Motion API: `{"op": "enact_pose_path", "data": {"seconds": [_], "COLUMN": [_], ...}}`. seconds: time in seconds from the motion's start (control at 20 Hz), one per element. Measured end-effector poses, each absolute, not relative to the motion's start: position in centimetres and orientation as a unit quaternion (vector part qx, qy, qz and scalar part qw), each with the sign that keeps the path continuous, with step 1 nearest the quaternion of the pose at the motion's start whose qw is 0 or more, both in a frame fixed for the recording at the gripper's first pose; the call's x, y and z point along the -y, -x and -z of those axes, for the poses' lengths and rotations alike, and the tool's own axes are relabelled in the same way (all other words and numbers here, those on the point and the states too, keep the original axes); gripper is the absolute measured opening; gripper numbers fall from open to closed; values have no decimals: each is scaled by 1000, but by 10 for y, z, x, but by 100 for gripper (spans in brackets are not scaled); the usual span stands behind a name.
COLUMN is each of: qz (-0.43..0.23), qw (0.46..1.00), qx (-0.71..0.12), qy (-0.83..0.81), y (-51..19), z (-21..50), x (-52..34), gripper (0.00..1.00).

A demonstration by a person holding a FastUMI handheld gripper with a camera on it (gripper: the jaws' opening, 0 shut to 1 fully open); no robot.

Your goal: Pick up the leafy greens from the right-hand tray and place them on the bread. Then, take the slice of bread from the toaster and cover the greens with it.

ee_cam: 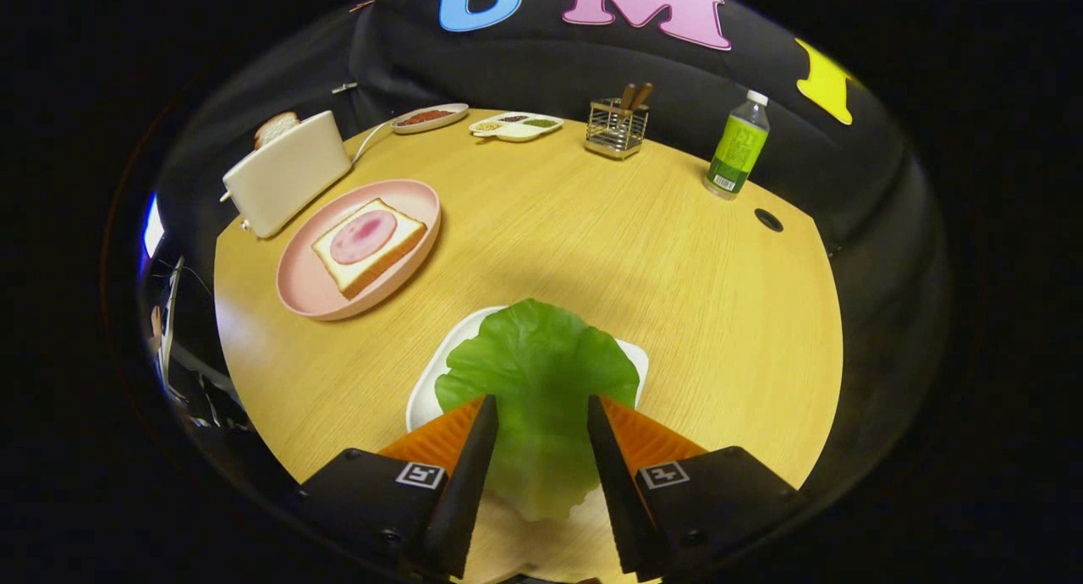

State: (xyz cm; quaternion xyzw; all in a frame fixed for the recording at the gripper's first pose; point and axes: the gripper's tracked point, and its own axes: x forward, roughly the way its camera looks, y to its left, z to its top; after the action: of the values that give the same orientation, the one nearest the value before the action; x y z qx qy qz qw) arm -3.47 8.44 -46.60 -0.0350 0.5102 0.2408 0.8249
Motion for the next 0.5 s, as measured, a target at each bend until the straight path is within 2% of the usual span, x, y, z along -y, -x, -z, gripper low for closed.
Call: {"op": "enact_pose_path", "data": {"seconds": [0.25,0.3,0.5], "qz": [-216,-209,-162], "qw": [818,821,835], "qx": [-533,-532,-526], "qy": [17,15,0], "y": [34,33,37], "z": [475,476,474], "x": [-84,-86,-96], "gripper": [58,53,17]}}
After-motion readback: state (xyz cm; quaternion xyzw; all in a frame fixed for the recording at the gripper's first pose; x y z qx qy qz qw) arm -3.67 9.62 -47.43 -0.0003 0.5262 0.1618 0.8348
